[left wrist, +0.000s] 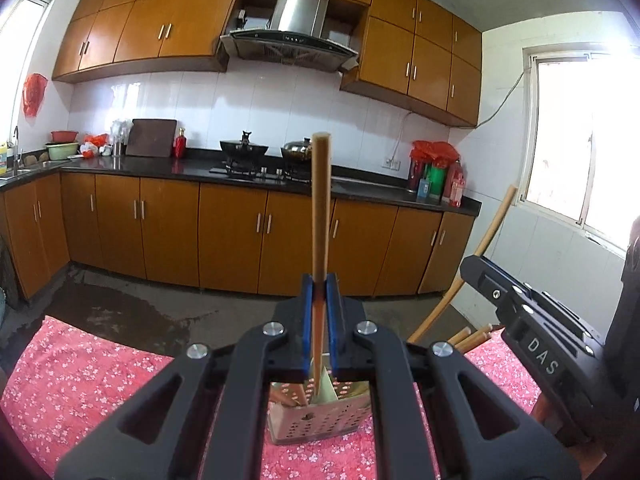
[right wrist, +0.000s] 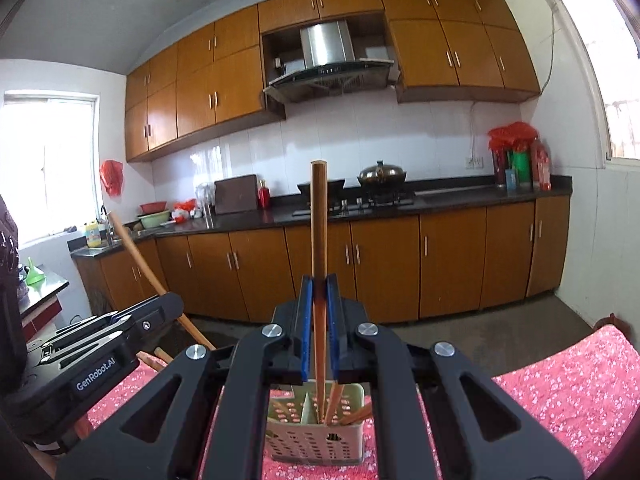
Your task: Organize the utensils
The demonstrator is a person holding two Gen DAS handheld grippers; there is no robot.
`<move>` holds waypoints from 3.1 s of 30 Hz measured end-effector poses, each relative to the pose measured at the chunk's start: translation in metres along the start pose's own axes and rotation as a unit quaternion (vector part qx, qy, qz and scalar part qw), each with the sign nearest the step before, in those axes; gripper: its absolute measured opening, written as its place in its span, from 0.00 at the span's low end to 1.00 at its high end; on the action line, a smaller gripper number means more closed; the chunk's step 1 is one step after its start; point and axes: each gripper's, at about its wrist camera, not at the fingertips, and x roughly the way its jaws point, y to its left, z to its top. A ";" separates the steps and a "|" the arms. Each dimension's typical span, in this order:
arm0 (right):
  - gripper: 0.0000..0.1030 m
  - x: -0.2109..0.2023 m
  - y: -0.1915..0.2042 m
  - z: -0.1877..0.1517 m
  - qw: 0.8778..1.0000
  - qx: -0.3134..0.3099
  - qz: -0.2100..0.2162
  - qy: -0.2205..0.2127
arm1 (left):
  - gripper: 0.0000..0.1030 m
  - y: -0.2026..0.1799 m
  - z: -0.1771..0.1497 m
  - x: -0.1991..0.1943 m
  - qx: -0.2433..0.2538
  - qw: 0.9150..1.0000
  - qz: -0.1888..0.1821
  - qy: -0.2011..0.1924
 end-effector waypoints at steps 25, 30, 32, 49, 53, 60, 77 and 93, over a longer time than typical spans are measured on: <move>0.98 -0.161 0.017 -0.044 0.995 -0.048 -0.079 -0.025 | 0.96 0.013 -0.068 -0.181 0.039 0.992 0.110 -0.047; 0.98 -0.182 0.026 -0.075 0.995 -0.049 -0.087 0.006 | 0.96 0.008 -0.108 -0.215 0.046 0.991 0.123 -0.034; 0.98 -0.190 0.031 -0.089 0.995 -0.051 -0.087 0.010 | 0.96 0.005 -0.125 -0.227 0.052 0.990 0.128 -0.035; 0.98 -0.213 0.036 -0.178 0.991 -0.043 -0.101 0.076 | 0.96 -0.009 -0.209 -0.242 0.072 0.988 0.138 0.020; 0.98 -0.214 0.035 -0.183 0.991 -0.043 -0.102 0.079 | 0.96 -0.011 -0.215 -0.240 0.073 0.988 0.132 0.025; 0.98 -0.213 0.031 -0.188 0.990 -0.032 -0.105 0.090 | 0.96 -0.009 -0.218 -0.238 0.065 0.989 0.130 0.033; 0.98 -0.211 0.028 -0.189 0.989 -0.024 -0.107 0.097 | 0.96 -0.009 -0.218 -0.236 0.066 0.989 0.128 0.036; 0.98 -0.211 0.028 -0.190 0.989 -0.022 -0.107 0.099 | 0.96 -0.011 -0.219 -0.236 0.068 0.989 0.126 0.036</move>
